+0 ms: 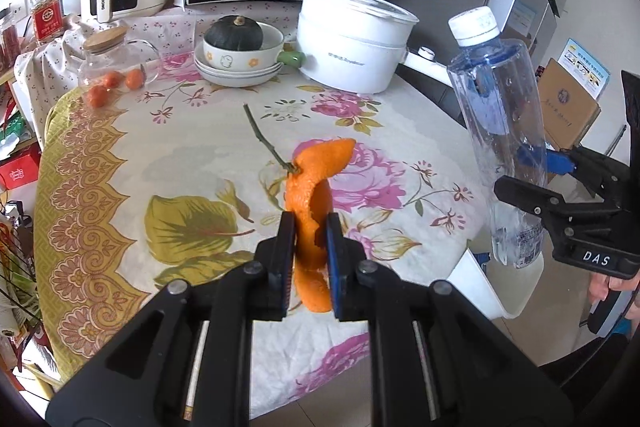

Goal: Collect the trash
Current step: 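Carry the orange peel and plastic bottle over the white bin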

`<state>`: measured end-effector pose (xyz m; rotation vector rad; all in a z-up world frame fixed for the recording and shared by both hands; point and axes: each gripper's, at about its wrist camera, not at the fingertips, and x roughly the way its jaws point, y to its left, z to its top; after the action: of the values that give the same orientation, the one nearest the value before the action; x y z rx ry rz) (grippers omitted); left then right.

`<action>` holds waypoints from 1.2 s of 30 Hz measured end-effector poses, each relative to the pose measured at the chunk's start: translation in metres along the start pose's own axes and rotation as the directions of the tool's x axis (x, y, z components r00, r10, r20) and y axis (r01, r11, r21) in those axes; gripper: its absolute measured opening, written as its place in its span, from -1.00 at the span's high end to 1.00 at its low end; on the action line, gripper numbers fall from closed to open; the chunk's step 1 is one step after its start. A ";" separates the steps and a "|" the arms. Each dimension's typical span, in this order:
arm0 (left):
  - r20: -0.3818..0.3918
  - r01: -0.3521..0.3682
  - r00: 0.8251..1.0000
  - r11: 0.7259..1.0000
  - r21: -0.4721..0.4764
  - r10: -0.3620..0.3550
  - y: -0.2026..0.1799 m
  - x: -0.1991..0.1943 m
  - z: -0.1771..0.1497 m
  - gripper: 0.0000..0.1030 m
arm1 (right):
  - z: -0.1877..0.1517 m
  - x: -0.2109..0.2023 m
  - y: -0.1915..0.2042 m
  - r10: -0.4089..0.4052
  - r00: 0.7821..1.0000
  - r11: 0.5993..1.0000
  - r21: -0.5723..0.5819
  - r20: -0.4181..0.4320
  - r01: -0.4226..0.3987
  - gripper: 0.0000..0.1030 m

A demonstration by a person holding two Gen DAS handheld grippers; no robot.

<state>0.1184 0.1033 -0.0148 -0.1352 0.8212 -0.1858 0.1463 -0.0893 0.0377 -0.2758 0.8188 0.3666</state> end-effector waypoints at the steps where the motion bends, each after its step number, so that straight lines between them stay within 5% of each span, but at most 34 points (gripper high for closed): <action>1: -0.003 0.006 1.000 1.000 0.007 -0.006 -0.005 0.001 -0.002 0.68 | -0.006 -0.004 -0.004 0.001 1.000 1.000 0.014 0.007 -0.001 -0.25; 11: -0.059 0.112 0.992 0.990 0.083 -0.107 -0.068 0.025 -0.017 0.68 | -0.056 -0.041 -0.052 -0.038 0.999 0.992 0.124 0.022 0.035 -0.26; 22: -0.132 0.239 0.968 0.944 0.226 -0.213 -0.166 0.051 -0.035 0.68 | -0.100 -0.067 -0.112 -0.102 0.995 0.961 0.259 0.003 0.098 -0.27; 36: -0.168 0.333 0.940 0.904 0.267 -0.297 -0.248 0.093 -0.043 0.68 | -0.150 -0.076 -0.175 -0.195 0.979 0.924 0.323 -0.057 0.203 -0.28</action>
<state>0.1211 -0.1611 -0.0623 0.0241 0.8826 -0.6258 0.0734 -0.3194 0.0138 -0.0505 0.8526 0.0329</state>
